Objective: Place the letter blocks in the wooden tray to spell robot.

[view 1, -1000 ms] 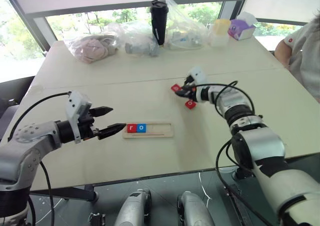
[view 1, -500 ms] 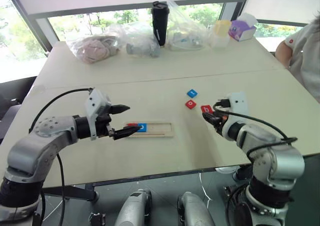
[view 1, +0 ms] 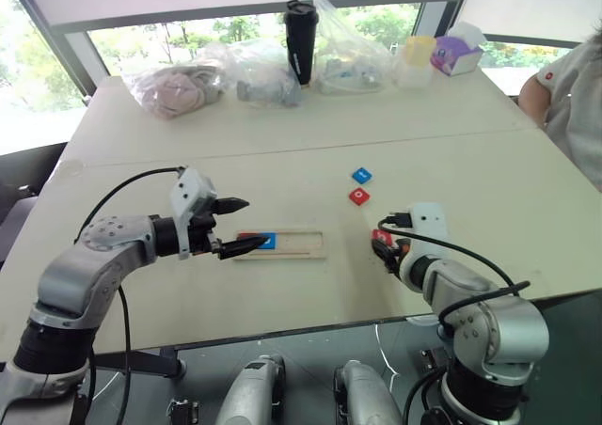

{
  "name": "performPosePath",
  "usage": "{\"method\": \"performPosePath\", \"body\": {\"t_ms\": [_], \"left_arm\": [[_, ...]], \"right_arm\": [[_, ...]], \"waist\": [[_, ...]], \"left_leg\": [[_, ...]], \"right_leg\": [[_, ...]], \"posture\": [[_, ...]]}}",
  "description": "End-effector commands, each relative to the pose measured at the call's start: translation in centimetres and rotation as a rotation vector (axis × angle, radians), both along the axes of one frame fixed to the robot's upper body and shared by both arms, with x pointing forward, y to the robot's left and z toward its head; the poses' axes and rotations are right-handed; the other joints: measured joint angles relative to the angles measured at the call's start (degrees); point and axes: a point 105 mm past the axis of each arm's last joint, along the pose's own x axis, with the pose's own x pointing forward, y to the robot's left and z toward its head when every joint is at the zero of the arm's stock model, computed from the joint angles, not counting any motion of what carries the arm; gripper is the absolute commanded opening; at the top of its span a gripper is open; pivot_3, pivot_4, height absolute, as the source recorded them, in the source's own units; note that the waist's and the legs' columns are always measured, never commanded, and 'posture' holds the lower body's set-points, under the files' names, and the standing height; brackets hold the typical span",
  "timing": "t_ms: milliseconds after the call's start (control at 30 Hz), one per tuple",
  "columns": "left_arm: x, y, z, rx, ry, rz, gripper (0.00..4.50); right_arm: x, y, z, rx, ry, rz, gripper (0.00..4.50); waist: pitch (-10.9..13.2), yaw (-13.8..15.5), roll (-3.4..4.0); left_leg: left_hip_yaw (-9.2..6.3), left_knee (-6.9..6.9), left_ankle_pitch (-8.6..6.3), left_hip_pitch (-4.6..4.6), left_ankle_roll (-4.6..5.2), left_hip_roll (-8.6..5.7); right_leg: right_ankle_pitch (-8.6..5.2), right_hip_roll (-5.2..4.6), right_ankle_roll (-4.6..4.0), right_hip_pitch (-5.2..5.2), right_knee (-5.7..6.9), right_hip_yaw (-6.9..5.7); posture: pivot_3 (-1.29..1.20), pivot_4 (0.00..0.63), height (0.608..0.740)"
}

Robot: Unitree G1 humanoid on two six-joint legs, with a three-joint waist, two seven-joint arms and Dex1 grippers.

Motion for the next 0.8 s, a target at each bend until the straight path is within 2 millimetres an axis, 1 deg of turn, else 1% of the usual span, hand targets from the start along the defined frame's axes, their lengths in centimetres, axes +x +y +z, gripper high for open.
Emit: {"method": "performPosePath", "body": {"t_ms": [33,133,200,267,333,400,467,500,600,700,800], "left_arm": [[-0.2,0.2,0.3,0.005,-0.031,0.001,4.50],[-0.2,0.4,0.2,0.007,-0.026,0.003,4.50],[-0.4,0.4,0.2,0.010,-0.016,-0.011,4.50],[-0.6,0.5,0.3,0.018,-0.010,-0.032,4.50],[-0.8,0.4,0.4,0.033,-0.008,-0.059,4.50],[-1.2,0.2,0.6,0.048,-0.010,-0.093,4.50],[-1.5,0.0,0.8,0.056,-0.013,-0.116,4.50],[-1.6,-0.1,1.1,0.066,-0.020,-0.131,4.50],[-1.6,0.2,2.6,0.124,-0.082,-0.146,4.50],[-1.9,0.6,3.0,0.161,-0.093,-0.149,4.50],[-2.5,0.9,3.1,0.160,-0.081,-0.136,4.50]], "right_arm": [[-0.1,0.0,1.0,0.001,-0.030,0.006,4.49],[0.4,-0.6,2.9,-0.032,-0.099,0.074,4.49],[0.9,-1.0,5.2,-0.085,-0.216,0.207,4.49],[1.0,-1.2,7.0,-0.134,-0.311,0.398,4.49],[0.2,-1.2,7.7,-0.159,-0.351,0.627,4.49],[-0.2,-1.9,7.4,-0.178,-0.339,0.778,4.49],[0.3,-2.9,6.9,-0.178,-0.320,0.835,4.49],[0.9,-3.4,6.4,-0.181,-0.301,0.860,4.49],[3.1,-5.1,3.5,-0.225,-0.181,0.992,4.49],[4.8,-5.2,2.6,-0.233,-0.176,1.043,4.49],[6.2,-4.6,1.7,-0.254,-0.175,1.098,4.49]], "waist": [[0.0,-0.1,0.00],[0.0,-0.1,0.01],[0.0,0.0,0.03],[0.1,0.1,0.04],[0.1,0.0,0.01],[0.1,0.0,-0.02],[0.1,-0.1,-0.03],[0.1,-0.1,-0.04],[0.1,-0.3,-0.12],[0.1,-0.2,-0.10],[0.2,-0.2,-0.10]], "left_leg": [[0.00,0.00,0.00,0.00,0.00,0.00],[0.01,0.00,0.00,-0.03,0.01,0.00],[0.00,0.05,0.00,-0.03,0.01,0.00],[-0.03,0.05,-0.01,-0.01,0.03,0.00],[-0.03,0.00,-0.03,0.00,0.06,0.00],[-0.04,-0.05,-0.09,0.06,0.18,0.04],[-0.04,-0.03,-0.09,0.05,0.41,0.04],[0.00,-0.01,-0.10,0.02,0.46,0.03],[0.02,0.15,-0.15,0.01,0.53,0.03],[0.04,0.22,-0.17,0.05,0.50,0.04],[0.03,0.17,-0.15,0.01,0.52,0.04]], "right_leg": [[0.00,0.00,0.00,-0.02,-0.01,0.00],[0.00,-0.01,0.00,-0.06,-0.02,0.00],[0.00,-0.01,0.00,-0.04,-0.04,-0.02],[-0.01,-0.01,0.01,0.05,-0.15,-0.08],[0.00,0.01,0.01,0.29,-0.40,-0.12],[0.00,0.03,0.03,0.54,-0.71,-0.18],[0.01,0.02,0.04,0.64,-0.82,-0.18],[0.01,0.01,0.05,0.64,-0.82,-0.16],[0.02,0.00,0.05,0.68,-0.82,-0.15],[0.03,-0.02,0.06,0.71,-0.83,-0.15],[0.04,-0.03,0.08,0.66,-0.82,-0.15]], "posture": [[0.00,0.150,0.740],[0.00,0.150,0.740],[0.00,0.150,0.740],[0.00,0.150,0.740],[0.00,0.150,0.740],[0.00,0.150,0.740],[0.00,0.150,0.740],[0.00,0.150,0.740],[0.00,0.150,0.740],[0.00,0.150,0.740],[0.00,0.150,0.740]]}}
